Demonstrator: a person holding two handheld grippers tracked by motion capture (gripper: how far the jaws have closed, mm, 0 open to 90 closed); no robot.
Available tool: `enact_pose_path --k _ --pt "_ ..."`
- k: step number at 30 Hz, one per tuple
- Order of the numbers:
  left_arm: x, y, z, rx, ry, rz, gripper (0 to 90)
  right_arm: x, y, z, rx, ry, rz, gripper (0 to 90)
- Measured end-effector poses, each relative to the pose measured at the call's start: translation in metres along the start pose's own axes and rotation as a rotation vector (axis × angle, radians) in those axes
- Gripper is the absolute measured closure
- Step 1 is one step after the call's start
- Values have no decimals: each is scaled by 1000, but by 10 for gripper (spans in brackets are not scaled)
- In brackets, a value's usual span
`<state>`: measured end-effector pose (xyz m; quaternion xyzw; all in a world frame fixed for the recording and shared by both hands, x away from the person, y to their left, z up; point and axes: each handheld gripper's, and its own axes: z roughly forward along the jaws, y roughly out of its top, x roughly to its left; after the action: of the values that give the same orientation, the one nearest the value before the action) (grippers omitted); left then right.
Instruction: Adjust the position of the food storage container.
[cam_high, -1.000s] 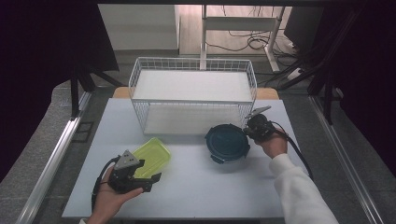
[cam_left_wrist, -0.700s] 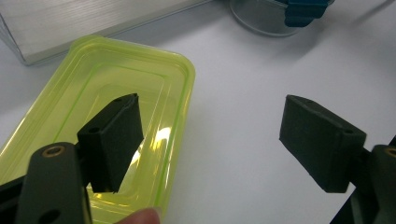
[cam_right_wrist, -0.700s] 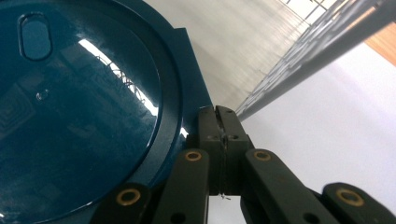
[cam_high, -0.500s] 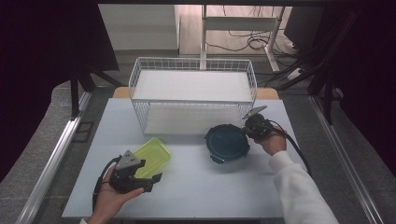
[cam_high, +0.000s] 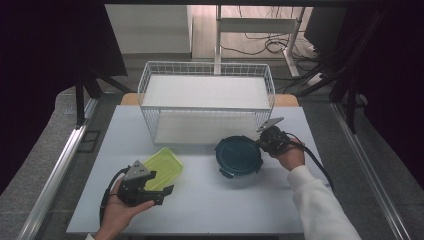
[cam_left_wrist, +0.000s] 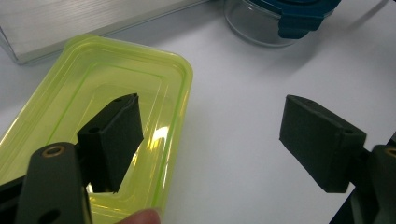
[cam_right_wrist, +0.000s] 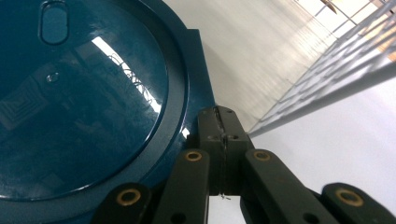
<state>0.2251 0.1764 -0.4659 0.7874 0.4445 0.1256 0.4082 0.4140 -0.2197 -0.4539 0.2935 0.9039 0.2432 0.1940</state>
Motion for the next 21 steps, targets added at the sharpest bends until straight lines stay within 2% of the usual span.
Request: enact_pose_path --k 6,12,17,18,21 --pt "0 0 1 -2 2 -4 210 6 0 -1 -10 13 -3 892" --pt "0 0 2 6 0 2 210 16 -1 -3 -28 45 -7 892" --pt "1 0 2 6 1 3 210 18 -1 -3 -31 58 -9 892" --pt "1 0 2 5 2 -3 210 19 3 -5 -26 56 -33 891" --pt "2 -1 1 4 4 -2 210 20 11 -9 -54 54 -33 891"
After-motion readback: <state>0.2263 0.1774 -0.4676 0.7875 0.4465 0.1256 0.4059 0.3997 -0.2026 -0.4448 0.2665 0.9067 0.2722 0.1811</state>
